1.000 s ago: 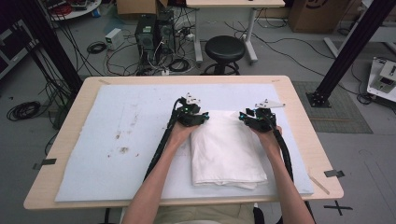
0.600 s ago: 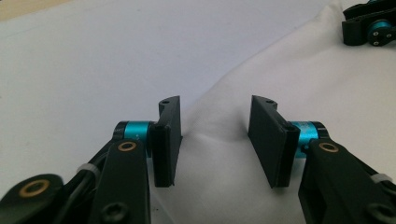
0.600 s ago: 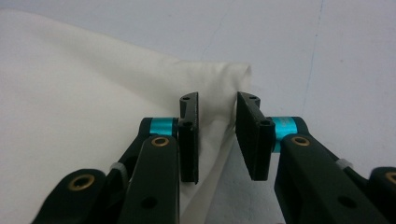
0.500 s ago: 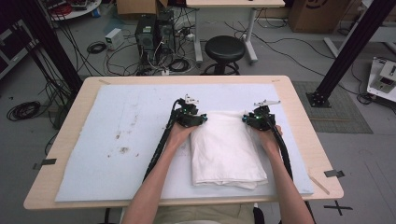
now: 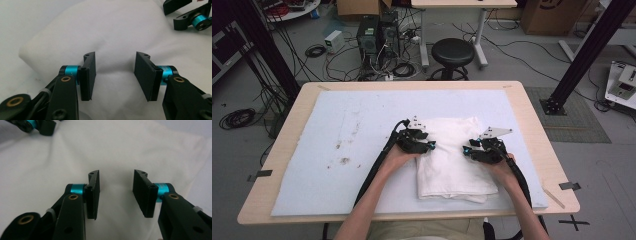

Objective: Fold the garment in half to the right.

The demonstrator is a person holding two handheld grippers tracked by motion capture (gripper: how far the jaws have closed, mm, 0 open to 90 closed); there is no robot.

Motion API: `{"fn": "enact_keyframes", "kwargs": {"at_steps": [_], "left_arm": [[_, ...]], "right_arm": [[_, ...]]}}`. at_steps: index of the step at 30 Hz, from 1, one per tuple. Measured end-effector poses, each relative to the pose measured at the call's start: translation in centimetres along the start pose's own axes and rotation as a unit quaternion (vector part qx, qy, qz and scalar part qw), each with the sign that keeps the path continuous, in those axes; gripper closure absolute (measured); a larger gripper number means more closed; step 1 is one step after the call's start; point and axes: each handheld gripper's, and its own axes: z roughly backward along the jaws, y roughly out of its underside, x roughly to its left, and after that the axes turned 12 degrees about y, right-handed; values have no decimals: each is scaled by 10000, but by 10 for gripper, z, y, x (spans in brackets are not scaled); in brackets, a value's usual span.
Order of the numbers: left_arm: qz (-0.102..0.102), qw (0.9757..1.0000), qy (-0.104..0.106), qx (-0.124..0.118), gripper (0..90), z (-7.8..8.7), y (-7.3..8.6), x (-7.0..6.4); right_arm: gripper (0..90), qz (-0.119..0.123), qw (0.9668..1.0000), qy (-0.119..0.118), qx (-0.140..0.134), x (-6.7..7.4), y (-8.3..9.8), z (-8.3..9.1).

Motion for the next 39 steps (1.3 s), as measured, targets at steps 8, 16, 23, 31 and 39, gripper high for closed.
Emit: {"fn": "enact_keyframes", "kwargs": {"at_steps": [8, 16, 23, 31, 39], "left_arm": [[-210, 9997, -80, 2, 473, 1, 2, -6], [-409, 9984, -142, -354, 345, 32, 2, -17], [-343, 9964, -554, -549, 307, 79, 19, -14], [-140, 9921, -979, -770, 288, 129, 54, -6], [35, 9856, -1263, -1126, 288, 173, 90, -2]], "right_arm": [[533, -159, 9997, 115, -131, -1, 10, 3], [262, -406, 9983, 67, -415, -4, 11, 20], [227, -526, 9961, 231, -663, -10, 15, 38], [221, -683, 9943, 316, -762, -20, 23, 52], [221, -753, 9922, 436, -890, -24, 30, 63]]}}
